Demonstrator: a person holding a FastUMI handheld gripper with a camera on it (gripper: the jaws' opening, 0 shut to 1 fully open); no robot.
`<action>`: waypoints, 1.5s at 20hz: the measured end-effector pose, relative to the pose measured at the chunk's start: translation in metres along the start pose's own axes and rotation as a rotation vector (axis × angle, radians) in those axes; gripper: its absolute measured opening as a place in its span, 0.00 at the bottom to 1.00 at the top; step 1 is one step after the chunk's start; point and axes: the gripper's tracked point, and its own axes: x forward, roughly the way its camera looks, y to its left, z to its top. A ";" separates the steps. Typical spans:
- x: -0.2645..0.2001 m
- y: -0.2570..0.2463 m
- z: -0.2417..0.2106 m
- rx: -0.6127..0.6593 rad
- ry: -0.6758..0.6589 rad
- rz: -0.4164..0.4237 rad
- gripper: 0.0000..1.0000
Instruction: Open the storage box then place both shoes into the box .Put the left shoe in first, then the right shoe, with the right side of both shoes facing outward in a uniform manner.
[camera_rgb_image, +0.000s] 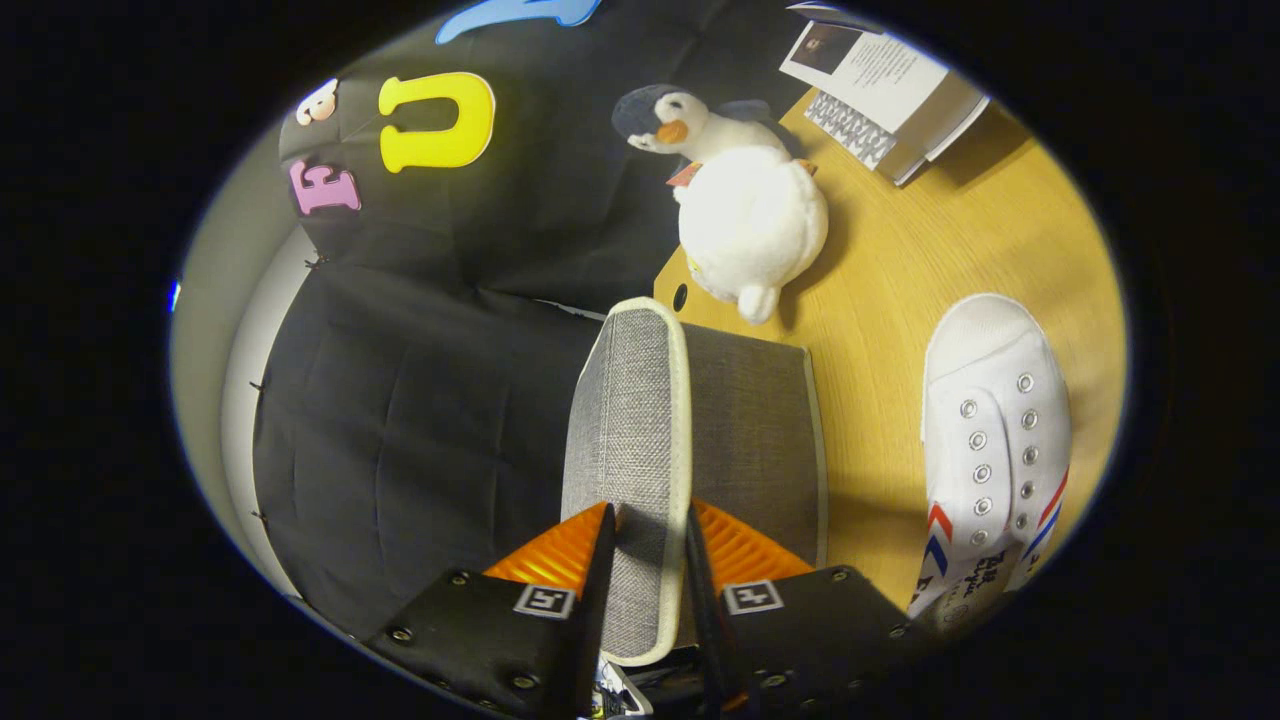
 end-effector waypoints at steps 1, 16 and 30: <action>0.001 0.005 0.001 0.021 -0.002 0.017 0.27; 0.007 0.074 -0.005 -0.144 0.100 0.057 0.18; 0.024 0.072 -0.011 -0.117 0.164 -0.003 0.19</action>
